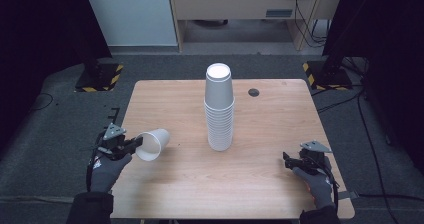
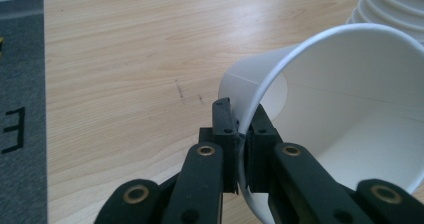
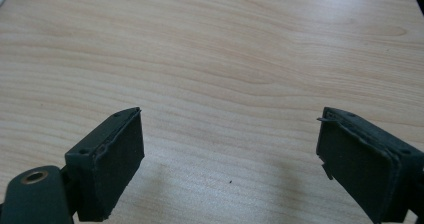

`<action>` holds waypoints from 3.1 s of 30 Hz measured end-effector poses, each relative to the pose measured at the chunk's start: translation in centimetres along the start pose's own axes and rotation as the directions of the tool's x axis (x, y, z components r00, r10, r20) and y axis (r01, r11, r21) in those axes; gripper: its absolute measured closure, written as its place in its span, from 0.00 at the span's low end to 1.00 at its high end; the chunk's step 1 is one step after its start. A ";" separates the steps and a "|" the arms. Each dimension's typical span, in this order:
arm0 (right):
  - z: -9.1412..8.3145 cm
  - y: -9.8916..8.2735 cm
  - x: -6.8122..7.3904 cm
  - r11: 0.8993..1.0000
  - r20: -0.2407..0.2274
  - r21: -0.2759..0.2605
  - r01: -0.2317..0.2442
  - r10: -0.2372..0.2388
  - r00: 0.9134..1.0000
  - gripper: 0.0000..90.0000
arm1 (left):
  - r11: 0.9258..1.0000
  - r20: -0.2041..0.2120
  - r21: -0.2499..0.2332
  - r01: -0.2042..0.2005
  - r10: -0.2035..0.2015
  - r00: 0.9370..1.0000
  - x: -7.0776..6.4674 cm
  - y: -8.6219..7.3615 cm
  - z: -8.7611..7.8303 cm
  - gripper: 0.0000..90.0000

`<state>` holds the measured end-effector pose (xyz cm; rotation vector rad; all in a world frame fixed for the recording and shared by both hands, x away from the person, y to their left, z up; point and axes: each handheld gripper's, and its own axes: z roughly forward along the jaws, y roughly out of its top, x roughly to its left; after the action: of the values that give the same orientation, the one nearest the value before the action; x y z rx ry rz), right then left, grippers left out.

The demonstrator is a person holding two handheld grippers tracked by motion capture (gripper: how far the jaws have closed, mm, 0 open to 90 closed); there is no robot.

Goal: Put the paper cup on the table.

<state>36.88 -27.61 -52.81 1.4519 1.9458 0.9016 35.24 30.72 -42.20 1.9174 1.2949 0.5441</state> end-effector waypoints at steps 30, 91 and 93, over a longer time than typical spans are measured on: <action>1.1 -0.5 0.2 0.996 -0.027 0.090 -0.017 0.020 0.999 0.09 | 0.940 -0.053 0.341 0.003 0.016 0.998 1.7 1.6 0.3 0.96; 1.2 -0.5 0.2 0.996 -0.026 0.091 -0.017 0.020 0.999 0.08 | 0.962 -0.048 0.265 0.062 -0.051 0.998 2.5 1.3 -0.5 0.54; 1.2 -0.5 0.2 0.996 -0.026 0.091 -0.018 0.020 0.999 0.08 | 0.983 -0.052 0.171 0.072 -0.064 0.997 2.6 0.8 -0.8 0.49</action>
<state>37.45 -27.31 -53.90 1.5188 2.0196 0.8551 36.24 33.13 -41.22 2.0026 1.4737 0.4565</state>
